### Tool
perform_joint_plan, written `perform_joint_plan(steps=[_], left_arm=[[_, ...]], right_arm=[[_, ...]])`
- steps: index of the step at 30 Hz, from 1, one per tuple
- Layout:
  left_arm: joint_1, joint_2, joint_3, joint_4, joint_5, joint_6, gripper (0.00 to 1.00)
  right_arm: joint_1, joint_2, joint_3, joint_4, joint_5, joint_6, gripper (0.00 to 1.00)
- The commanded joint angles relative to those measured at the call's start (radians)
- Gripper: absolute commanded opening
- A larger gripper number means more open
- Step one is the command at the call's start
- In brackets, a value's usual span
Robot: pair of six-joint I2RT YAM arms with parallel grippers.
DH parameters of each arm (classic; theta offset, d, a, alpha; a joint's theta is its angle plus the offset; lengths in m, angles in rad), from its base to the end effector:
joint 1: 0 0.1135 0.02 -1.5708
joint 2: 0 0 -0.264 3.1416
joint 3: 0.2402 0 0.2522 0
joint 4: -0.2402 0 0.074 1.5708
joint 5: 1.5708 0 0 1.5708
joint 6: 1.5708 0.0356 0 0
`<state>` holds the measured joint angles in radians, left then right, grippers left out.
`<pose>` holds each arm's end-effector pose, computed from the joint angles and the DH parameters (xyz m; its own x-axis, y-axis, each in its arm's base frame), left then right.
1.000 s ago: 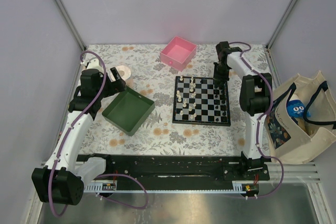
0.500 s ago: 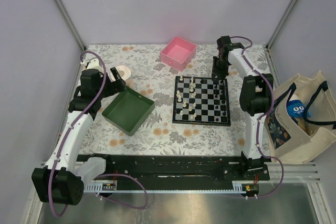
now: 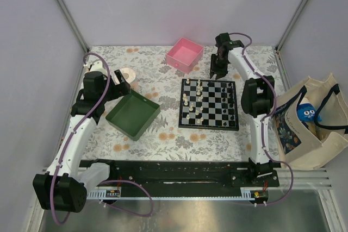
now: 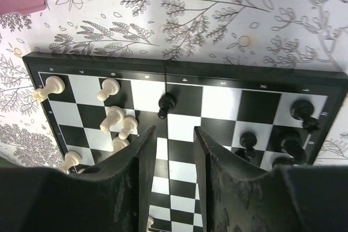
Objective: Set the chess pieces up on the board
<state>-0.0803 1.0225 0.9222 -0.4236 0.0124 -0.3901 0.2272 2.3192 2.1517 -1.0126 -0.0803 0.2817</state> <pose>0.2263 -0.0187 0.3191 -0.4958 -0.3416 -0.7985 -0.1055 0.9363 -0.3350 0.4796 0.1138 0.2240 -0.9361 0.0680 -0.3452 0.0062 0.9842 0.1771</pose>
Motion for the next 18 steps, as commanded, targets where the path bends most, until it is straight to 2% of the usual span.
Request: perform_joint_plan(steps=[1, 18], left_arm=[[0.004, -0.022, -0.002, 0.046, 0.009, 0.000, 0.99], [0.004, -0.024, -0.002, 0.048, 0.006, -0.003, 0.99]], right_arm=[[0.027, 0.051, 0.097, -0.053, -0.012, 0.007, 0.42], [0.049, 0.132, 0.168, -0.089, 0.013, 0.010, 0.40]])
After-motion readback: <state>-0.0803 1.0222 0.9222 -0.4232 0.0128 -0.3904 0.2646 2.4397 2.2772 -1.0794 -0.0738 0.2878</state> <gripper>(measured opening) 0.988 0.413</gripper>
